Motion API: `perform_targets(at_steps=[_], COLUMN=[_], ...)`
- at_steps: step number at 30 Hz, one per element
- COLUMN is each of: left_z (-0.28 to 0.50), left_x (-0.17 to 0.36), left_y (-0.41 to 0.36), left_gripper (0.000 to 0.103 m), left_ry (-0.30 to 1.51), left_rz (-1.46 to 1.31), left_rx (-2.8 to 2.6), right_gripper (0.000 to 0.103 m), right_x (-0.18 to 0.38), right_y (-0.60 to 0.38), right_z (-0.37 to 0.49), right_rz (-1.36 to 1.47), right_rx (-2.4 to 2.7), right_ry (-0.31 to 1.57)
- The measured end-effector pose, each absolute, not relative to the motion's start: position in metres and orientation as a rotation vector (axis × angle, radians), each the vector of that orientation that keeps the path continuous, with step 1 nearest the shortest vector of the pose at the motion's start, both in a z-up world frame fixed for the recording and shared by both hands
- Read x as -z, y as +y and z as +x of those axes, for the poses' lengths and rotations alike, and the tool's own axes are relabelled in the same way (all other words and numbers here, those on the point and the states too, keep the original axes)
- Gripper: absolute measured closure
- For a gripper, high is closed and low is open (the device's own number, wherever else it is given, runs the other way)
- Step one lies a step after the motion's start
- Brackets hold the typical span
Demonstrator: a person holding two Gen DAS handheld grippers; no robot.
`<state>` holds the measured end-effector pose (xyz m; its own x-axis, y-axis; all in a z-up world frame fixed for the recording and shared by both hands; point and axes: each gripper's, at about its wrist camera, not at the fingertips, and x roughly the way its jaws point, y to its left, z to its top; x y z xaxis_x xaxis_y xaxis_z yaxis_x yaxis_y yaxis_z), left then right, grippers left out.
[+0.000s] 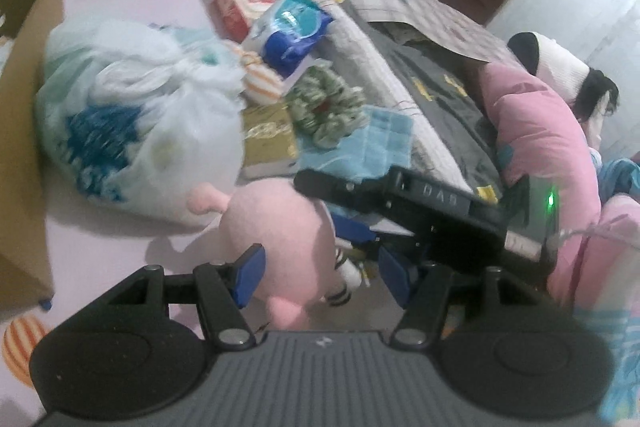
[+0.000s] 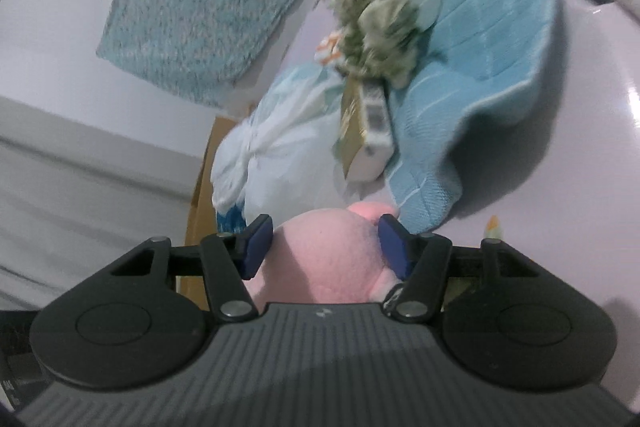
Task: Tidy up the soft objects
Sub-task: 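Lift the pink plush toy with both tools toward the cardboard box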
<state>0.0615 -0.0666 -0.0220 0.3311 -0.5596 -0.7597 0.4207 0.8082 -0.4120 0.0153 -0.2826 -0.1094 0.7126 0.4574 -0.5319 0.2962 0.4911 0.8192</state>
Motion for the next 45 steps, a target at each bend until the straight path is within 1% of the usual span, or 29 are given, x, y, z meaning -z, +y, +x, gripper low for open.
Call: perform_targets(at_steps=[3,6,12,15,19,21,24,28,29,32,35,38,45], left_z=[0.064,0.067,0.079,0.082,0.080,0.073,0.055,0.031,0.026,0.019,0.015,0.012,0.006], left_x=[0.020,0.021,0.033,0.027,-0.004,-0.026,-0.056,-0.072,-0.068,-0.044,-0.010,0.018,0.050], left_y=[-0.080,-0.091,-0.111,-0.109,-0.084,-0.062,-0.022,0.028,0.038,0.058,0.057,0.032,-0.043], left_gripper=[0.040,0.039,0.039,0.039,0.035,0.031,0.030,0.027,0.025,0.025,0.025,0.025,0.026], left_ry=[1.034,1.024,1.034,0.999,0.913,0.854,0.774,0.741,0.750,0.810,0.831,0.854,0.819], left_rz=[-0.151,-0.171,-0.216,-0.254,-0.318,-0.323,-0.269,-0.189,-0.182,-0.170,-0.160,-0.107,0.073], left_rx=[0.657,0.680,0.691,0.685,0.673,0.632,0.504,0.308,0.279,0.212,0.228,0.320,0.556], right_gripper=[0.047,0.054,0.054,0.053,0.052,0.048,0.043,0.038,0.037,0.032,0.028,0.027,0.026], right_x=[0.110,0.110,0.104,0.099,0.090,0.084,0.077,0.074,0.074,0.074,0.075,0.078,0.083], right_y=[-0.293,-0.305,-0.328,-0.333,-0.333,-0.329,-0.319,-0.305,-0.301,-0.290,-0.285,-0.282,-0.276], right_z=[0.007,-0.005,-0.033,-0.040,-0.041,-0.038,-0.028,-0.016,-0.011,-0.005,0.000,0.007,0.022], right_rz=[1.101,1.123,1.125,1.099,1.045,1.021,0.976,0.921,0.907,0.881,0.852,0.825,0.797], right_rx=[-0.086,-0.069,0.001,0.029,0.011,-0.017,-0.071,-0.137,-0.148,-0.153,-0.148,-0.132,-0.137], right_ry=[0.778,0.742,0.667,0.653,0.651,0.644,0.639,0.666,0.676,0.709,0.748,0.792,0.837])
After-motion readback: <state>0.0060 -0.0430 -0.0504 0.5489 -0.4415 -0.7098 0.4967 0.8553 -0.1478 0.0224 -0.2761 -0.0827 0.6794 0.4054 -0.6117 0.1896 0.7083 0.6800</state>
